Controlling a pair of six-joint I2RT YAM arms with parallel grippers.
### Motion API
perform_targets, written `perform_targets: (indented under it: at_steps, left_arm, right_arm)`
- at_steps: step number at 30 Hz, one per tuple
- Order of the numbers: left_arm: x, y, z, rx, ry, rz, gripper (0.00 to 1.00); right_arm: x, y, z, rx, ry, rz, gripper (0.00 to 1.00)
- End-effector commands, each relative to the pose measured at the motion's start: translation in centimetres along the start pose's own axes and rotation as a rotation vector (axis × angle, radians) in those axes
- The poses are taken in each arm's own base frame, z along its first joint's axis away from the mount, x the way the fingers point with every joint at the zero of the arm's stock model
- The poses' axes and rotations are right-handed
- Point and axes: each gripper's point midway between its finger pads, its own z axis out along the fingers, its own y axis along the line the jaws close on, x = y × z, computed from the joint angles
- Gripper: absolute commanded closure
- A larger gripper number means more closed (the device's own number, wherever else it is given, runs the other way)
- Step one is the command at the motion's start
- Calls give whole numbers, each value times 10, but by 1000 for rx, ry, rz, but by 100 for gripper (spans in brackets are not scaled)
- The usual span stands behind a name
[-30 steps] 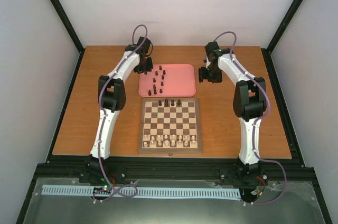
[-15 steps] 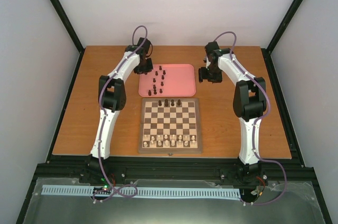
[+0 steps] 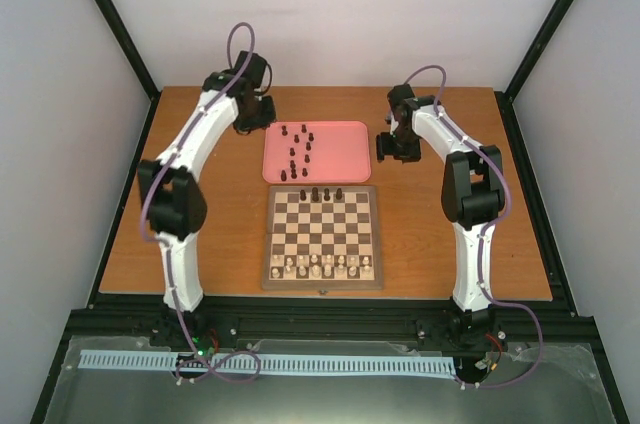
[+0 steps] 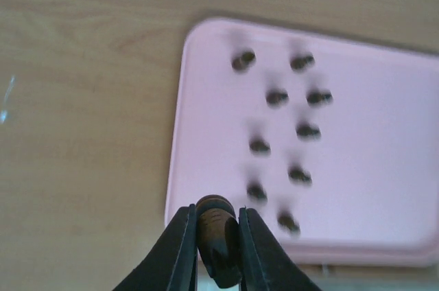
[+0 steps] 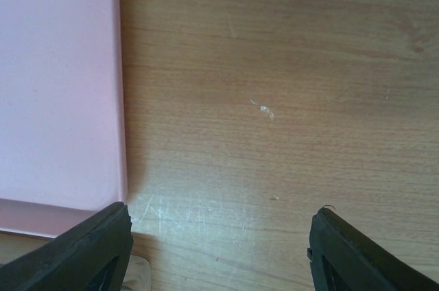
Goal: Set up the chess pieces on the board
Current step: Pick up the chess piece from the storage box, then place the chess piece on the chessboard.
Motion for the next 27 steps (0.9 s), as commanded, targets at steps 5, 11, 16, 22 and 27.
perform_targets:
  at_steps: [5, 11, 16, 22, 27]
  left_arm:
    - [127, -5, -52, 54, 144, 86, 99]
    - [169, -23, -41, 77, 182, 92, 99]
    - [178, -36, -16, 92, 196, 84, 99]
    - [179, -45, 5, 90, 231, 101, 99]
    - [189, -41, 20, 72, 268, 111, 99]
  right_arm:
    - [2, -2, -16, -5, -36, 6, 29]
    - [3, -3, -19, 1, -40, 6, 29]
    - [3, -2, -20, -4, -39, 6, 29]
    - [3, -3, -21, 0, -40, 1, 29]
    - [4, -3, -21, 3, -41, 0, 29]
